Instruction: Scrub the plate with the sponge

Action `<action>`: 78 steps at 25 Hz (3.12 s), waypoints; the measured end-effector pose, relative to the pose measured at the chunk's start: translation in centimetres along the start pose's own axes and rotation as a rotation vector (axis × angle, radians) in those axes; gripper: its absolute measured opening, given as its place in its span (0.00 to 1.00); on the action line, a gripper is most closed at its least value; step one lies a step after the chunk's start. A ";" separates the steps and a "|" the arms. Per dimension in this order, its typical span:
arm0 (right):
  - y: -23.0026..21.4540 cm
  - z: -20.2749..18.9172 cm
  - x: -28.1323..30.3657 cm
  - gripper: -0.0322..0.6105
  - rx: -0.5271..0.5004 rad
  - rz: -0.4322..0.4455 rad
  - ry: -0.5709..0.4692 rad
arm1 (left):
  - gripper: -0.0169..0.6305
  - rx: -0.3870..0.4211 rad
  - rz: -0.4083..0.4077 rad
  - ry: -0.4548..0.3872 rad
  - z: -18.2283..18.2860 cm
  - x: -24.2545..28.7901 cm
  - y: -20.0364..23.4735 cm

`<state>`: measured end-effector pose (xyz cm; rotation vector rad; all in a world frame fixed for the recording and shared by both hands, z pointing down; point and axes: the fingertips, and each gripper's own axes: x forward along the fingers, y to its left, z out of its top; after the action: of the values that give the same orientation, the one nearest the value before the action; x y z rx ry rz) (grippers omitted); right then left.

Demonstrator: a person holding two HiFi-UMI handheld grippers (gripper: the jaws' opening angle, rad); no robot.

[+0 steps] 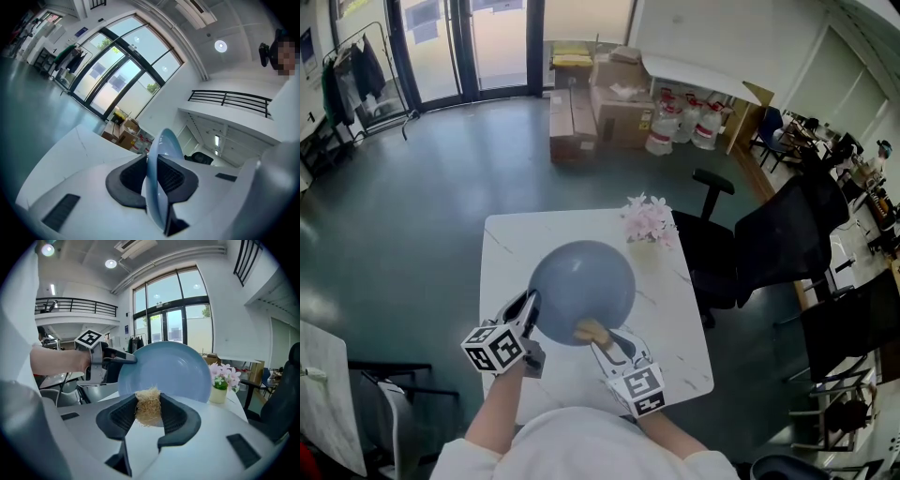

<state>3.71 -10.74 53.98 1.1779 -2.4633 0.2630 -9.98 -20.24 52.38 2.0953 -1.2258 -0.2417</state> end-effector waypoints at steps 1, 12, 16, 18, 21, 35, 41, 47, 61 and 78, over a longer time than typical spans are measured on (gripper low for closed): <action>0.4 0.0 0.2 0.28 0.000 0.012 0.000 | 0.11 -0.003 -0.001 0.005 -0.3 0.2 0.0; 0.5 0.2 -0.3 0.28 0.060 0.010 -0.027 | 0.11 -0.096 -0.006 0.063 -3.2 1.3 0.6; 0.0 0.3 -0.7 0.28 0.079 -0.005 -0.042 | 0.11 -0.115 0.016 0.089 -4.4 1.7 1.5; -0.4 0.3 -0.9 0.28 0.090 -0.013 -0.047 | 0.11 -0.112 0.037 0.108 -5.1 2.0 2.2; -0.8 0.3 -1.2 0.28 0.100 -0.023 -0.053 | 0.11 -0.131 0.064 0.132 -6.2 2.4 3.2; -2.1 -1.1 -2.1 0.28 0.130 -0.059 -0.033 | 0.11 -0.174 0.161 0.235 -11.0 4.4 6.2; -2.9 -1.2 -2.5 0.28 0.131 -0.069 -0.025 | 0.11 -0.203 0.191 0.274 -12.4 4.9 7.1; -3.1 -1.3 -2.7 0.28 0.135 -0.080 -0.029 | 0.11 -0.213 0.214 0.292 -13.3 5.1 8.0; -3.5 -2.0 -3.1 0.28 0.148 -0.098 -0.025 | 0.11 -0.226 0.281 0.337 -15.3 5.0 10.0; -3.9 -2.9 -3.5 0.28 0.168 -0.116 -0.011 | 0.09 -0.169 0.394 0.423 -17.5 5.4 12.5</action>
<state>9.53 -9.80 55.07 1.3894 -2.4098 0.4373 -7.48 -20.52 74.37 1.6107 -1.2696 0.2563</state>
